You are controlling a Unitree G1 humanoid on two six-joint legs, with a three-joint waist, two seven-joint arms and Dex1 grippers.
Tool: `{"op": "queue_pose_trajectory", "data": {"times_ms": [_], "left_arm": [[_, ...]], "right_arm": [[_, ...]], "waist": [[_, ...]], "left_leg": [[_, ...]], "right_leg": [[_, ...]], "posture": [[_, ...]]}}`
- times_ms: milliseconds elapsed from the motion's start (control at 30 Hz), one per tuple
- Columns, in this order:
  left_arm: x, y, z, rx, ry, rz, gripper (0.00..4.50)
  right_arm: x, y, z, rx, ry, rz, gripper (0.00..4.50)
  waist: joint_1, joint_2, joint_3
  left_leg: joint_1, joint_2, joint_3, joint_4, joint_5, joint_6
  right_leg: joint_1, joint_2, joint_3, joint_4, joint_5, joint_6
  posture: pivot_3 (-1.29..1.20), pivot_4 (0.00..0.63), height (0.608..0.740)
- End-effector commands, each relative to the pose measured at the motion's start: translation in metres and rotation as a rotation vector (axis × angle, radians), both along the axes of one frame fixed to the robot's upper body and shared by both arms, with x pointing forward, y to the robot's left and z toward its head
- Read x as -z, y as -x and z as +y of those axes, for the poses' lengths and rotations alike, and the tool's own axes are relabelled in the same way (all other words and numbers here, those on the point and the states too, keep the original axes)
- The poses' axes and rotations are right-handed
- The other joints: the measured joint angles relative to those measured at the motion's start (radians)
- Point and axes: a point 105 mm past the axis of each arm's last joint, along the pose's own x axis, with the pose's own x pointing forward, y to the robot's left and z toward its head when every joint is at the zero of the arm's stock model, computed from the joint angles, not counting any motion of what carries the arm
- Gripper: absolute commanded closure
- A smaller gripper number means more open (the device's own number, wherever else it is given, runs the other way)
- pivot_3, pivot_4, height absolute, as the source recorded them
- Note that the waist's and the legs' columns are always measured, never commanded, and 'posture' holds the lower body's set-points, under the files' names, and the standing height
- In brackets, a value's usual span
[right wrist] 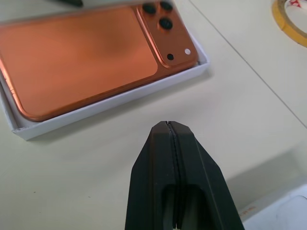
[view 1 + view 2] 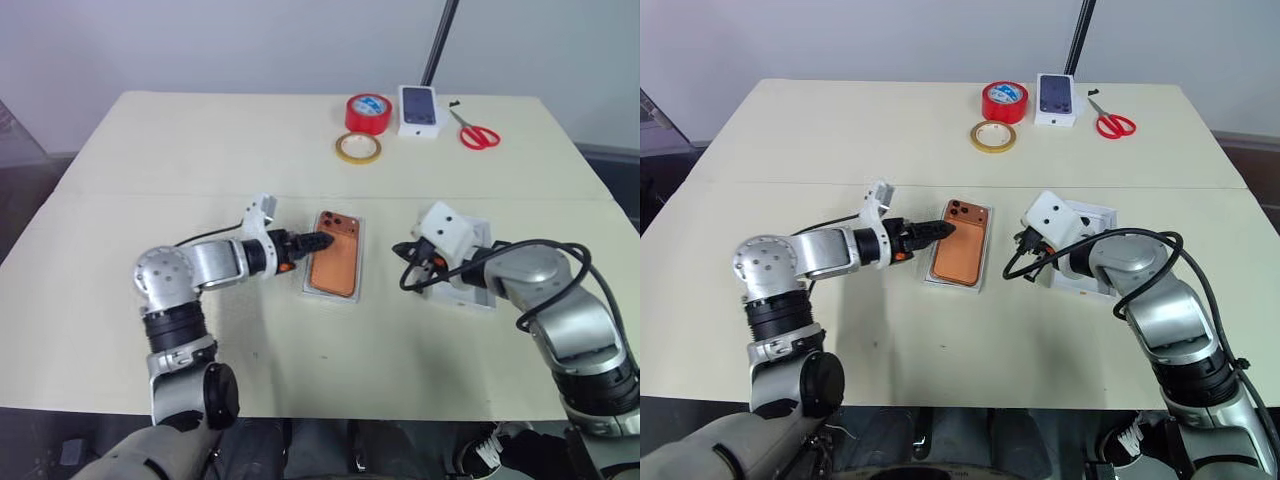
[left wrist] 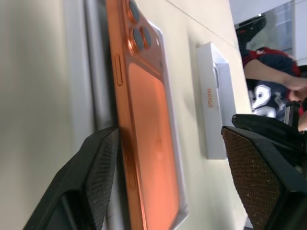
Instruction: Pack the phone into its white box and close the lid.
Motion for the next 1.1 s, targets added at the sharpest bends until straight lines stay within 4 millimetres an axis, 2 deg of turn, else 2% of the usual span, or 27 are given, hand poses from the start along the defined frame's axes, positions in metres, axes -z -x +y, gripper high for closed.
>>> {"op": "queue_pose_trajectory", "data": {"times_ms": [33, 100, 200, 267, 367, 400, 600, 733, 833, 933, 1100], "left_arm": [[-0.017, 0.001, 0.025, -0.051, -0.086, -0.12, 0.85], [-0.015, 0.001, 0.035, -0.067, -0.182, -0.157, 0.85], [-0.01, -0.004, 0.044, -0.109, -0.28, -0.209, 1.67], [-0.005, -0.009, 0.045, -0.115, -0.36, -0.253, 2.68], [0.007, -0.015, 0.033, -0.057, -0.502, -0.322, 4.26], [0.009, -0.016, 0.031, -0.044, -0.518, -0.335, 4.39], [0.032, -0.021, -0.003, 0.105, -0.587, -0.348, 4.39], [0.035, -0.013, -0.032, 0.248, -0.561, -0.378, 4.39], [0.034, -0.01, -0.05, 0.31, -0.532, -0.388, 4.39], [0.031, -0.002, -0.078, 0.402, -0.47, -0.389, 4.39], [0.031, 0.01, -0.127, 0.517, -0.402, -0.396, 4.39]], "right_arm": [[-0.01, -0.002, 0.005, -0.023, 0.007, -0.053, 4.5], [-0.006, -0.003, 0.01, -0.029, 0.012, -0.042, 4.5], [0.001, -0.008, 0.014, -0.008, 0.016, -0.016, 4.5], [0.005, -0.015, 0.015, 0.021, 0.028, -0.009, 4.5], [0.015, -0.023, 0.022, 0.042, 0.064, 0.0, 4.5], [0.017, -0.024, 0.023, 0.044, 0.068, 0.002, 4.5], [0.029, -0.034, 0.042, 0.041, 0.095, 0.001, 4.5], [0.029, -0.035, 0.052, 0.017, 0.093, 0.003, 4.5], [0.029, -0.031, 0.05, 0.005, 0.106, 0.007, 4.5], [0.03, -0.02, 0.035, 0.005, 0.136, 0.024, 4.5], [0.033, -0.002, -0.005, 0.06, 0.202, 0.062, 4.5]], "waist": [[0.0, 0.0, 0.0], [0.001, 0.0, 0.0], [0.007, 0.0, 0.0], [0.007, 0.0, 0.0], [0.006, 0.0, 0.0], [0.006, 0.0, 0.0], [0.002, 0.0, 0.0], [0.003, 0.0, 0.0], [0.004, 0.001, 0.0], [0.016, 0.001, 0.0], [0.034, 0.001, 0.0]], "left_leg": [[0.0, 0.0, 0.0, 0.0, 0.0, 0.0], [0.0, 0.0, 0.0, 0.0, 0.0, 0.0], [0.0, -0.001, 0.0, 0.0, 0.0, 0.0], [0.0, -0.001, 0.0, 0.0, 0.0, 0.0], [0.0, -0.001, 0.0, 0.0, 0.0, 0.0], [0.0, -0.001, 0.0, 0.0, 0.0, 0.0], [0.0, -0.001, 0.0, 0.0, 0.0, 0.0], [0.0, -0.001, 0.0, 0.0, 0.0, 0.001], [0.0, -0.001, 0.0, 0.0, -0.001, 0.002], [-0.001, -0.002, 0.0, 0.001, -0.002, 0.005], [-0.001, -0.003, 0.0, 0.003, -0.004, 0.008]], "right_leg": [[0.0, 0.0, 0.0, 0.0, 0.0, 0.0], [0.0, 0.0, 0.0, 0.0, 0.0, 0.0], [0.001, -0.001, 0.0, 0.0, 0.0, 0.0], [0.001, -0.002, 0.0, -0.001, 0.0, 0.0], [0.001, -0.002, 0.0, -0.001, 0.0, 0.0], [0.001, -0.002, 0.0, -0.001, 0.0, 0.0], [0.0, -0.001, 0.0, 0.0, 0.0, 0.0], [0.0, 0.0, 0.0, 0.0, 0.0, 0.0], [0.0, 0.0, 0.0, 0.0, 0.0, 0.0], [0.001, 0.0, -0.001, 0.0, 0.0, 0.0], [0.003, -0.002, -0.001, -0.002, 0.0, 0.0]], "posture": [[0.0, 0.15, 0.709], [0.0, 0.15, 0.709], [0.0, 0.15, 0.709], [0.0, 0.15, 0.709], [0.0, 0.15, 0.709], [0.0, 0.15, 0.709], [0.0, 0.15, 0.709], [0.0, 0.15, 0.709], [0.0, 0.15, 0.709], [0.0, 0.15, 0.709], [0.0, 0.15, 0.709]]}}
